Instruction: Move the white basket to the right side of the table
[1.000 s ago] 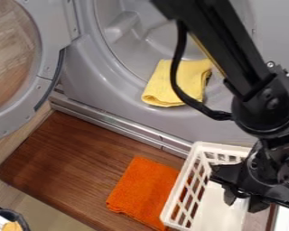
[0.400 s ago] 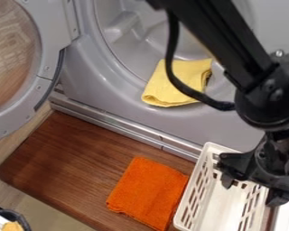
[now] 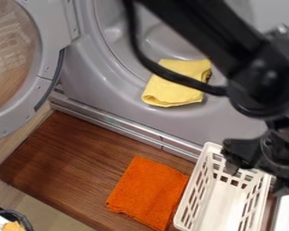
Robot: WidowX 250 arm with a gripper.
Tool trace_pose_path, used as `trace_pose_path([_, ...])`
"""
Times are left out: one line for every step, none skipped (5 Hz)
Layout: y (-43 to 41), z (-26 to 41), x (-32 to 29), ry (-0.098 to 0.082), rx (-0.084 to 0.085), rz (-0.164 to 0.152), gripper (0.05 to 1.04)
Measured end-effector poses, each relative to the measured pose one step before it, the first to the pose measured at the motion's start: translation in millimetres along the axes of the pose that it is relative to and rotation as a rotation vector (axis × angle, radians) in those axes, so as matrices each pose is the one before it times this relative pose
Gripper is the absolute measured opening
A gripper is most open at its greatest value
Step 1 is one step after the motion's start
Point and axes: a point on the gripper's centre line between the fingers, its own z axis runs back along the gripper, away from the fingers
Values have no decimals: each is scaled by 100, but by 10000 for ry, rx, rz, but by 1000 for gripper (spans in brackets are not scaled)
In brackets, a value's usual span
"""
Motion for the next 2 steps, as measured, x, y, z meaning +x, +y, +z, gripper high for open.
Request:
trace_pose_path([1071,2751,749,-777,-218,-25,1001])
trace_pose_path([541,1553,-424,-211,-144,-396,1001])
